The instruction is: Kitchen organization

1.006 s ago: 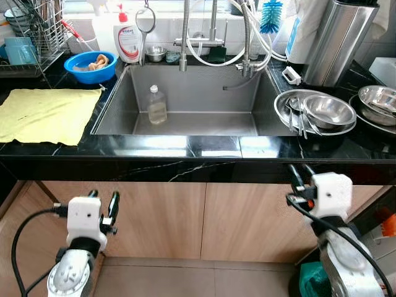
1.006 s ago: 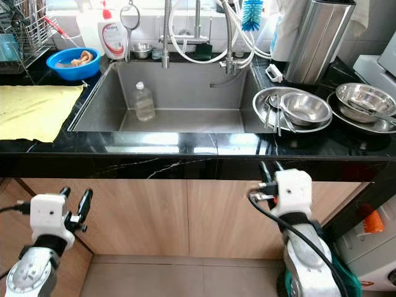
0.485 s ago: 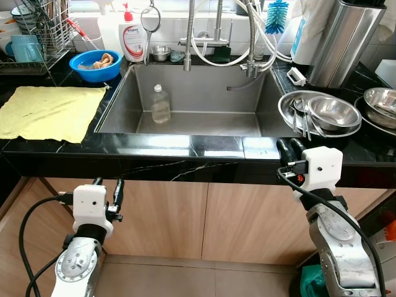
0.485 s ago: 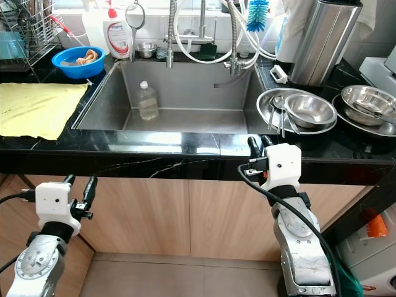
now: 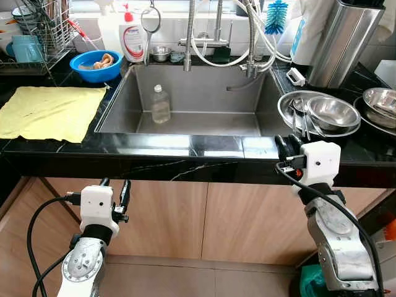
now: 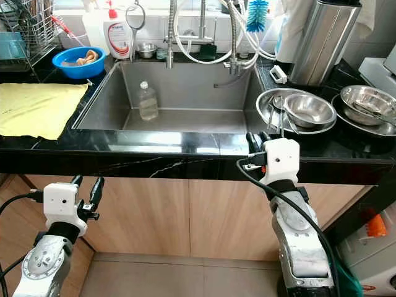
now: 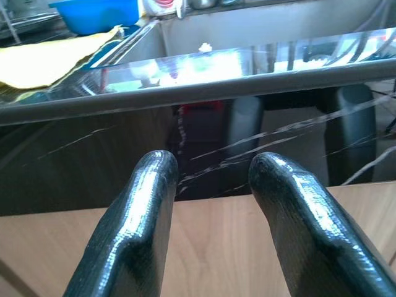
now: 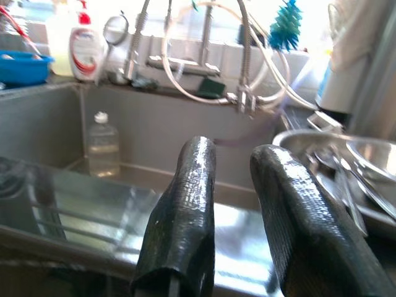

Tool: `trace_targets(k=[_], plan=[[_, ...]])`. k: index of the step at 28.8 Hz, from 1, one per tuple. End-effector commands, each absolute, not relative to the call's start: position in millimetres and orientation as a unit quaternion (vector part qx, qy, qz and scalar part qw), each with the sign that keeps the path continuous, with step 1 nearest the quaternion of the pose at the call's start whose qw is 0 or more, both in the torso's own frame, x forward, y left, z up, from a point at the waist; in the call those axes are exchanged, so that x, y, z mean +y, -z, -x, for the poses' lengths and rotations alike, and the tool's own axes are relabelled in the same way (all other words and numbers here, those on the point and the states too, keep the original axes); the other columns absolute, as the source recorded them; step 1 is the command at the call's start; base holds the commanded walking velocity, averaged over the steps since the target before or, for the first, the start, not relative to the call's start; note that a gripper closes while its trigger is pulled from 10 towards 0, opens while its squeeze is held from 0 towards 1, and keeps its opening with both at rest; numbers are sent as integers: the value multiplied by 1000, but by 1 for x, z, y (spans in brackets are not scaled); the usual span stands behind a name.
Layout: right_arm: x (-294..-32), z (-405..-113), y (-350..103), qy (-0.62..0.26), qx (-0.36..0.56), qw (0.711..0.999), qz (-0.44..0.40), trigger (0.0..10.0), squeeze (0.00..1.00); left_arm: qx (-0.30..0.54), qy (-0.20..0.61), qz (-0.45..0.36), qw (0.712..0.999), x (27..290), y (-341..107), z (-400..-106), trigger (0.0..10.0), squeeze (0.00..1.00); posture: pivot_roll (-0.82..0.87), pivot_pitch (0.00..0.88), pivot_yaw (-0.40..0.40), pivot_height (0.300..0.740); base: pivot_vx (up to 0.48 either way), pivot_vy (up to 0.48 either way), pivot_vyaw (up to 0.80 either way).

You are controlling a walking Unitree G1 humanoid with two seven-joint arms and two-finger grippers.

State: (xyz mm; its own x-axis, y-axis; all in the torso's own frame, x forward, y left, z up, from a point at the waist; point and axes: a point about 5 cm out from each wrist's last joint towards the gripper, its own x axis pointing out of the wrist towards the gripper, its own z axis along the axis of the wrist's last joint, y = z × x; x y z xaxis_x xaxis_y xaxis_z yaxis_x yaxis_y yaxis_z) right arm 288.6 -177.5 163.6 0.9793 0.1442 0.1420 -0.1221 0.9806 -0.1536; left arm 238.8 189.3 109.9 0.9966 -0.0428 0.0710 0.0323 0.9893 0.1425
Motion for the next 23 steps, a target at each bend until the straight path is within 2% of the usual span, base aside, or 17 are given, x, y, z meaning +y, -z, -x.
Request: trace_targets(k=[1, 3, 4, 5, 9, 14, 15, 23], plan=[[-175, -289, -170, -70, -84, 991, 78, 10000, 0, -37, 23, -77, 996, 189, -110, -240, 10000, 0, -74, 0, -19, 732, 0, 0, 0], [-175, -289, -169, -67, -80, 992, 77, 10000, 8, -37, 24, -76, 996, 189, -109, -240, 10000, 0, -77, 0, -18, 732, 0, 0, 0], [-176, -289, -168, -62, -77, 992, 79, 10000, 855, -36, 24, -77, 996, 189, -109, -241, 10000, 0, -77, 0, -18, 732, 0, 0, 0], [-176, -290, -168, -58, -76, 993, 76, 10000, 1000, -36, 24, -77, 996, 190, -109, -241, 10000, 0, -78, 0, -13, 732, 0, 0, 0], [-184, -303, -162, -18, -47, 995, 91, 10000, 1000, -34, 23, -77, 996, 190, -110, -242, 10000, 0, -83, 0, -2, 732, 0, 0, 0], [-182, -318, -164, -10, -34, 994, 101, 10000, 1000, -32, 25, -78, 996, 191, -109, -243, 10000, 0, -85, 0, 4, 732, 0, 0, 0], [-180, -326, -167, -6, -27, 992, 124, 10000, 0, -32, 25, -78, 996, 191, -110, -245, 10000, 0, -86, 0, 5, 732, 0, 0, 0], [-179, -349, -181, -1, -29, 983, 180, 10000, 0, -37, 31, -72, 996, 188, -114, -252, 10000, 0, -91, 0, 18, 732, 0, 0, 0]])
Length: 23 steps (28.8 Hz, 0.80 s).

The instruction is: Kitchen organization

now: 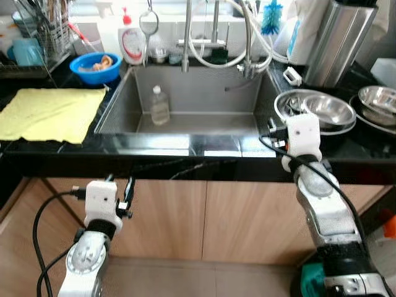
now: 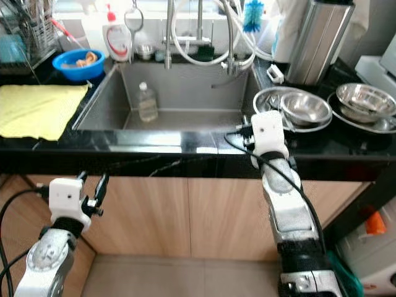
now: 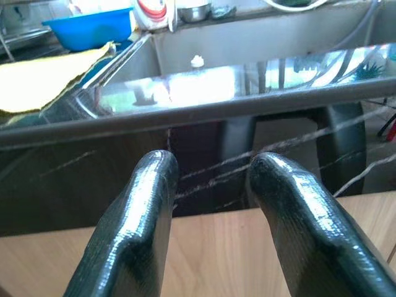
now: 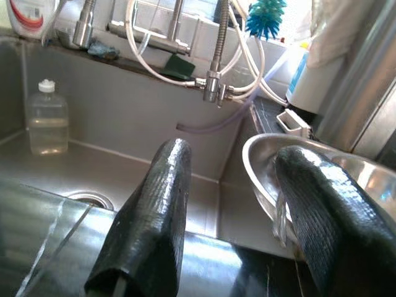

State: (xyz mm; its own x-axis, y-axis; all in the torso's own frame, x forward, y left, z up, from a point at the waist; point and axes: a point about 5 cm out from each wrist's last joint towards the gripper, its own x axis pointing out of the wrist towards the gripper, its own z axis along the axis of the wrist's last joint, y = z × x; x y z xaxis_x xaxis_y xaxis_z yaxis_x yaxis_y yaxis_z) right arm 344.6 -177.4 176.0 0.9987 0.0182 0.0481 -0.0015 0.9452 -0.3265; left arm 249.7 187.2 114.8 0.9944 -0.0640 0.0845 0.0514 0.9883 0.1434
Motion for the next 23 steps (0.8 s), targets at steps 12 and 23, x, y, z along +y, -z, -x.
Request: trace_targets(k=[12, 23], plan=[[-187, -354, -170, 22, 17, 966, 259, 10000, 0, -29, 57, -66, 996, 182, -113, -255, 10000, 0, -83, 0, 26, 732, 0, 0, 0], [-195, -358, -172, 42, 28, 957, 286, 10000, 0, -21, 67, -65, 995, 182, -112, -254, 10000, 0, -85, 0, 33, 732, 0, 0, 0]])
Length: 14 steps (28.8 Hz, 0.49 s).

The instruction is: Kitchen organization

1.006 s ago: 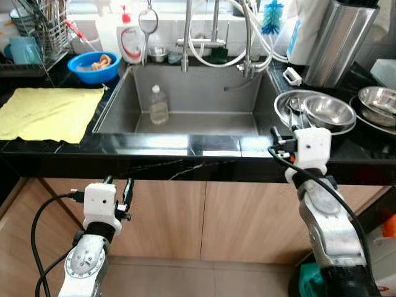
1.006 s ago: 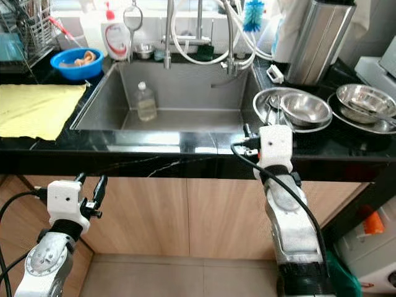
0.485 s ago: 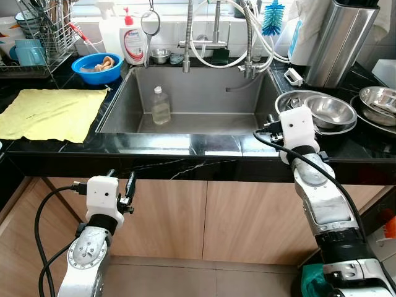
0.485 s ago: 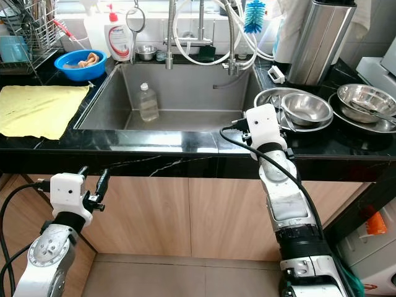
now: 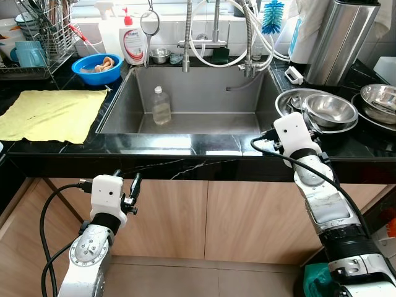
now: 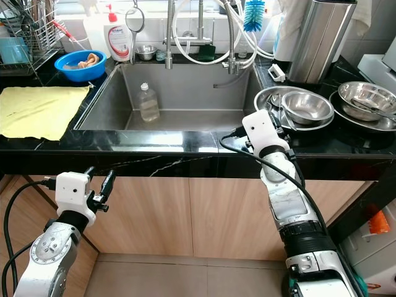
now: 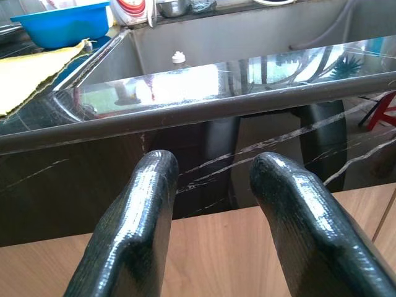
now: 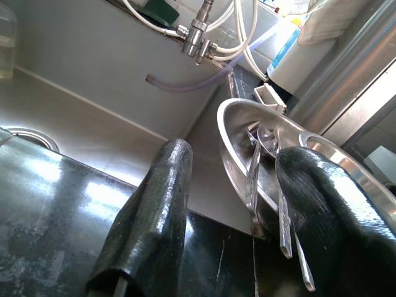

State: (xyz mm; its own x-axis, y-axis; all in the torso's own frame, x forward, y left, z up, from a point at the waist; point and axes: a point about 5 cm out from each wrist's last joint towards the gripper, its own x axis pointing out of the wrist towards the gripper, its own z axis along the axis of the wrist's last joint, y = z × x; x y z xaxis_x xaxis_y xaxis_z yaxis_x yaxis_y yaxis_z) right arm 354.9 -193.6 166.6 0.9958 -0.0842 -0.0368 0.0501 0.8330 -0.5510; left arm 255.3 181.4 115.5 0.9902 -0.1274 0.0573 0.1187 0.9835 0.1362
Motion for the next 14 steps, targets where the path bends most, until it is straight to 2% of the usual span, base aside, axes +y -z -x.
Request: trace_targets(k=[1, 8, 9, 10, 11, 12, 13, 14], plan=[[-195, -358, -171, 42, 30, 956, 288, 10000, 0, -21, 68, -65, 995, 181, -112, -255, 10000, 0, -85, 0, 33, 732, 0, 0, 0], [-201, -357, -168, 61, 42, 957, 282, 10000, 0, -17, 73, -65, 995, 180, -109, -253, 10000, 0, -83, 0, 33, 732, 0, 0, 0], [-199, -358, -168, 57, 39, 957, 282, 4235, 0, -16, 74, -65, 995, 179, -109, -253, 10000, 0, -83, 0, 33, 732, 0, 0, 0], [-198, -358, -168, 55, 38, 957, 283, 2784, 0, -16, 74, -65, 995, 179, -108, -253, 10000, 0, -83, 0, 33, 732, 0, 0, 0], [-196, -358, -169, 51, 35, 958, 281, 2353, 0, -16, 74, -64, 995, 178, -109, -253, 10000, 0, -81, 0, 31, 732, 0, 0, 0], [-195, -358, -169, 49, 33, 958, 279, 2353, 0, -17, 74, -64, 995, 178, -109, -253, 10000, 0, -81, 0, 31, 732, 0, 0, 0], [-194, -358, -169, 50, 34, 958, 280, 4353, 0, -17, 75, -64, 995, 178, -109, -253, 10000, 0, -80, 0, 31, 732, 0, 0, 0], [-194, -358, -168, 50, 35, 958, 280, 4353, 0, -17, 75, -63, 995, 178, -109, -253, 10000, 0, -80, 0, 31, 732, 0, 0, 0]])
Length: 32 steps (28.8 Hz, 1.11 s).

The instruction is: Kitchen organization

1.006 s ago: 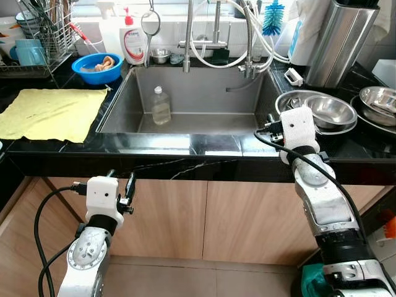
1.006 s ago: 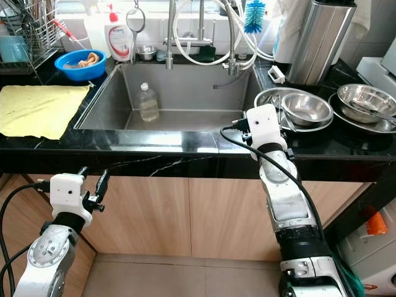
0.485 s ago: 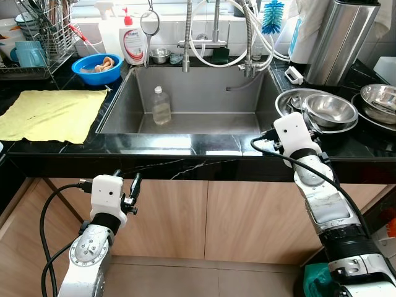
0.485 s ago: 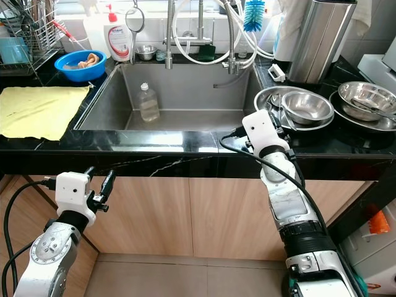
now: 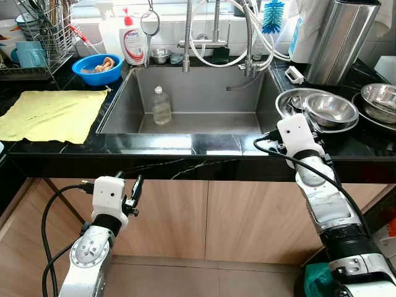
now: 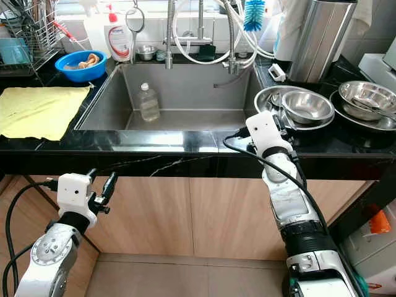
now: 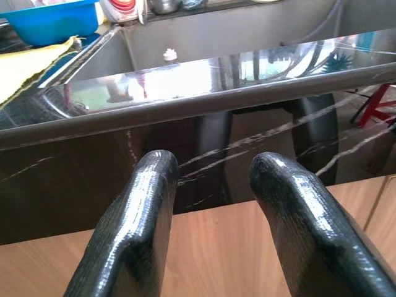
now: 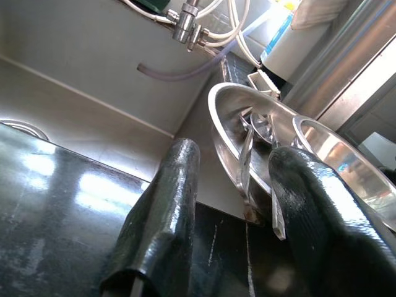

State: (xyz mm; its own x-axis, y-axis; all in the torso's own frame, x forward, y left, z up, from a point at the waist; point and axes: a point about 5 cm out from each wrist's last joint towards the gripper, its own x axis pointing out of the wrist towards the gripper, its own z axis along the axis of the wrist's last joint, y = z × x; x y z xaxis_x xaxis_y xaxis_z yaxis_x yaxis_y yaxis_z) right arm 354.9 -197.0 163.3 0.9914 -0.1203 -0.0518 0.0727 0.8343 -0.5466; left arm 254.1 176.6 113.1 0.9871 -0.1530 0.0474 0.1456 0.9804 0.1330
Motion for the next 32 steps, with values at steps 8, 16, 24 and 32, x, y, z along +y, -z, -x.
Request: trace_targets(k=[8, 16, 24, 32], plan=[[-190, -359, -167, 48, 34, 958, 279, 0, 0, -12, 77, -64, 995, 177, -107, -252, 10000, 0, -77, 0, 32, 732, 0, 0, 0], [-190, -359, -165, 54, 40, 958, 278, 10000, 0, -9, 75, -65, 995, 179, -106, -251, 10000, 0, -70, 0, 33, 732, 0, 0, 0], [-188, -360, -166, 58, 34, 961, 269, 8510, 0, -8, 78, -64, 995, 178, -106, -252, 10000, 0, -66, 0, 37, 732, 0, 0, 0], [-188, -360, -168, 63, 27, 962, 264, 0, 0, -8, 79, -65, 995, 179, -107, -252, 10000, 0, -64, 0, 42, 732, 0, 0, 0]])
